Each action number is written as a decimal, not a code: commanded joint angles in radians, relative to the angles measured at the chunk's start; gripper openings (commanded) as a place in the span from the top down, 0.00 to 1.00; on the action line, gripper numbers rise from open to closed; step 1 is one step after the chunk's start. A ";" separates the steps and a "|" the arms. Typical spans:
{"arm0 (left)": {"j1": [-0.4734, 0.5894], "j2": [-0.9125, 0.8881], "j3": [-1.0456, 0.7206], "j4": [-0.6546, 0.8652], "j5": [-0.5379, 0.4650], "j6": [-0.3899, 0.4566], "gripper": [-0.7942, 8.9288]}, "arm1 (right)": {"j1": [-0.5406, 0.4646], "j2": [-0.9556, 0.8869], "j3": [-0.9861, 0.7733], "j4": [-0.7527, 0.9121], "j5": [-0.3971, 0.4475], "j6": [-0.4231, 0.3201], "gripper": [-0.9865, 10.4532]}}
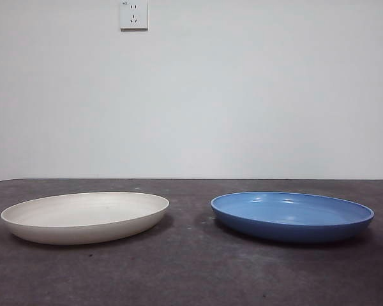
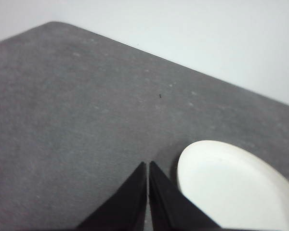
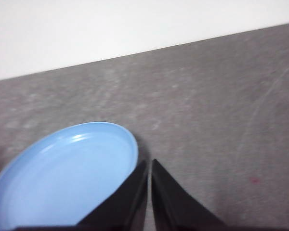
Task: Pick up the white plate, put it on the blue plate, put it on desk
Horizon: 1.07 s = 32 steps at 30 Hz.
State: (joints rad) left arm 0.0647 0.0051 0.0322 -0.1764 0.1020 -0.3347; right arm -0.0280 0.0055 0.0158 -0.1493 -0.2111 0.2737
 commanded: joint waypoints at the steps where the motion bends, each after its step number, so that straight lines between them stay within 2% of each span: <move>1: 0.000 -0.002 -0.015 -0.014 0.000 -0.109 0.91 | -0.001 -0.002 0.002 0.016 -0.005 0.086 0.91; 4: 0.000 -0.002 -0.003 -0.021 0.013 -0.157 0.91 | -0.001 -0.002 0.026 -0.011 -0.005 0.117 0.91; 9: 0.000 0.000 0.042 -0.054 0.070 -0.157 0.91 | -0.001 -0.002 0.101 -0.054 0.002 0.119 0.91; 18: 0.000 0.056 0.240 -0.174 0.075 -0.138 0.91 | -0.001 0.017 0.290 -0.109 0.026 0.111 0.91; 23: -0.001 0.151 0.375 -0.249 0.084 -0.068 0.91 | -0.001 0.103 0.441 -0.225 0.025 0.051 0.91; 27: -0.001 0.251 0.481 -0.314 0.142 0.021 0.91 | -0.001 0.206 0.565 -0.334 0.020 -0.017 0.91; 32: -0.001 0.394 0.610 -0.408 0.240 0.123 0.91 | -0.001 0.372 0.719 -0.496 -0.064 -0.110 0.91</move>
State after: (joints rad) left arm 0.0647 0.3782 0.6155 -0.5781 0.3267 -0.2787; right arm -0.0280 0.3477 0.7055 -0.6266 -0.2596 0.2226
